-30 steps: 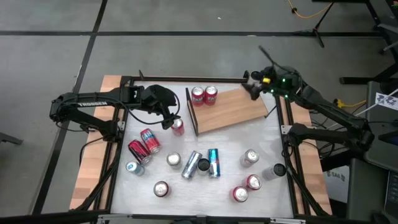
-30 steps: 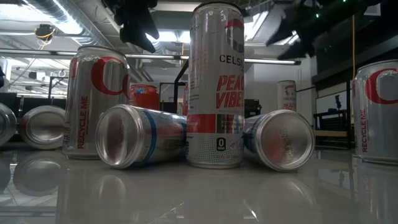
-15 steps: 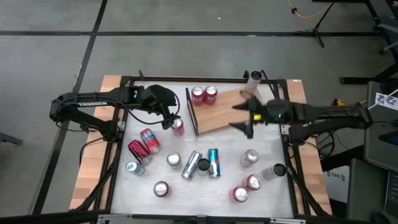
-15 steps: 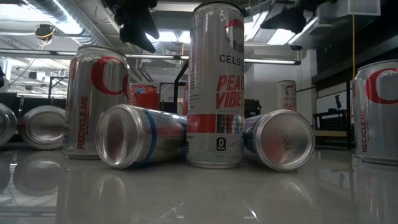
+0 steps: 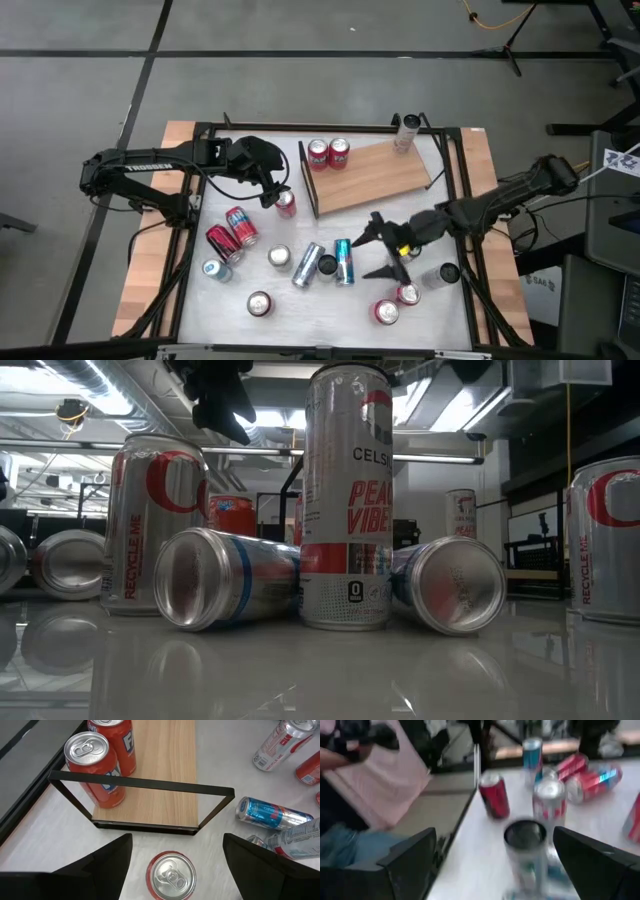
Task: Place canned beverage on shelf
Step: Put the bottom left black soda can on the shelf
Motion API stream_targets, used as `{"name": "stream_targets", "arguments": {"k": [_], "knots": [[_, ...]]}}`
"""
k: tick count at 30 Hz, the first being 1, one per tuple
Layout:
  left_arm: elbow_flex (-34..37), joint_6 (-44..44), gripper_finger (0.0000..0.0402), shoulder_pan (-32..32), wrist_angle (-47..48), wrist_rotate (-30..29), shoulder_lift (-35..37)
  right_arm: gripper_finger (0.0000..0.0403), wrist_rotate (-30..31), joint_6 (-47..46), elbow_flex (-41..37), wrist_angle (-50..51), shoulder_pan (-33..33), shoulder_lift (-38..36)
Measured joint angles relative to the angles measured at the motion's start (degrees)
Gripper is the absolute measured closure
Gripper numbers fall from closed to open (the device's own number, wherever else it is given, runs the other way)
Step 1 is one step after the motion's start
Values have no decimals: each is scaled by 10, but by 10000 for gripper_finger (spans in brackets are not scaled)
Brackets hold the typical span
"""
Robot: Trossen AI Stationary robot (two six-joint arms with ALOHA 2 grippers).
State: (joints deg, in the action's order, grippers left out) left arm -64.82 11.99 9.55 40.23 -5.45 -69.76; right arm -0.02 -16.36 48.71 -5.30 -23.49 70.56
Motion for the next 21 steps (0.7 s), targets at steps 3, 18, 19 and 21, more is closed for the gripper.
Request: {"name": "stream_targets", "arguments": {"k": [3, 18, 19, 21], "knots": [[0, 0, 99, 0, 0, 0, 0, 11, 86, 1, 0, -61, -26, 28], [0, 1, 99, 0, -4, 0, 0, 11, 396, 2, 0, -224, -117, 177], [0, 1, 99, 0, -4, 0, 0, 11, 411, 2, 2, -223, -120, 188], [0, 1, 99, 0, -5, 0, 0, 11, 445, 2, 11, -224, -125, 206]]}}
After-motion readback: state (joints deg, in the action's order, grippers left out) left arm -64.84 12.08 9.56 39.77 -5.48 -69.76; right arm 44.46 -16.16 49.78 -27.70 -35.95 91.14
